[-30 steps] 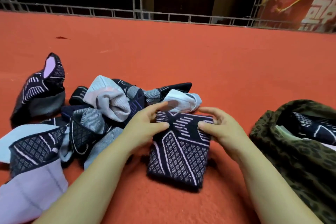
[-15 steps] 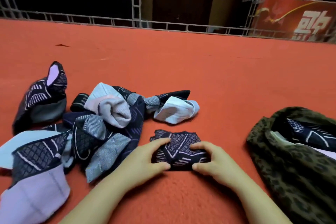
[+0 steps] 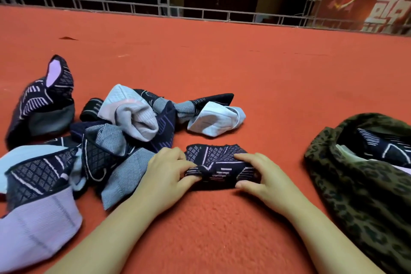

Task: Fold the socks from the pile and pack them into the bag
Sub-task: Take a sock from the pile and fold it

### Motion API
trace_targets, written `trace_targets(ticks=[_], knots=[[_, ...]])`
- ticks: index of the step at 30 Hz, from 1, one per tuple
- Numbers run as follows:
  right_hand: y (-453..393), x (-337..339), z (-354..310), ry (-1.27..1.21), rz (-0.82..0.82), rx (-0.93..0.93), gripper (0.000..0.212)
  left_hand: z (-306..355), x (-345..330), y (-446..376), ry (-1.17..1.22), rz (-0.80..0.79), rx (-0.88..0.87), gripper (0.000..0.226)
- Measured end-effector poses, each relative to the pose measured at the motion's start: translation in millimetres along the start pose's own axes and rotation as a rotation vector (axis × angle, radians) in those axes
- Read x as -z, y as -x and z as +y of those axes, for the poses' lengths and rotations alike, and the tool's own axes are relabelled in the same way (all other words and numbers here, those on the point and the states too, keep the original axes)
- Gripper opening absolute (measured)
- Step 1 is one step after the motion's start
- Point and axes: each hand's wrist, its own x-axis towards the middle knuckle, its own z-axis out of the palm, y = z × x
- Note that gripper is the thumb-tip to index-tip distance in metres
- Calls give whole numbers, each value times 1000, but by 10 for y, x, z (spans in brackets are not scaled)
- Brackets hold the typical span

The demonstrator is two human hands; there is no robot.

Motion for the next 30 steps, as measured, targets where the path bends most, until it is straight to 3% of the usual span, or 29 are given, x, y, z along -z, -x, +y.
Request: trace_targets(ticks=[2,4,7,10,12,14,19,23,25,30], knots=[[-21,-35,33,47,-26,27,43,-11,-14,12,20,27,-18,34],[-37,-53,39,89,97,66,29,21,9,23,44,22,-50,35],[9,-14,-6,157,161,93,29,112,94,40,95,-35,-105,33],[72,54,-91,-73,79,73,17,216,177,89,258,-192,-60,23],[91,75,-155,-252,48,9,6,277,201,111,274,-280,-25,40],[93,50,-187,-291,85,-33,12,310,196,102,260,-315,36,53],[46,-31,-216,-340,260,-194,23,315,146,50,383,-197,224,14],[27,-41,-161,69,147,-360,13,256,66,58,193,-172,265,14],[17,-38,-130,285,87,-400,18,231,8,62,88,-190,245,19],[29,-10,-157,452,-27,-457,42,336,-38,54,74,-313,355,68]])
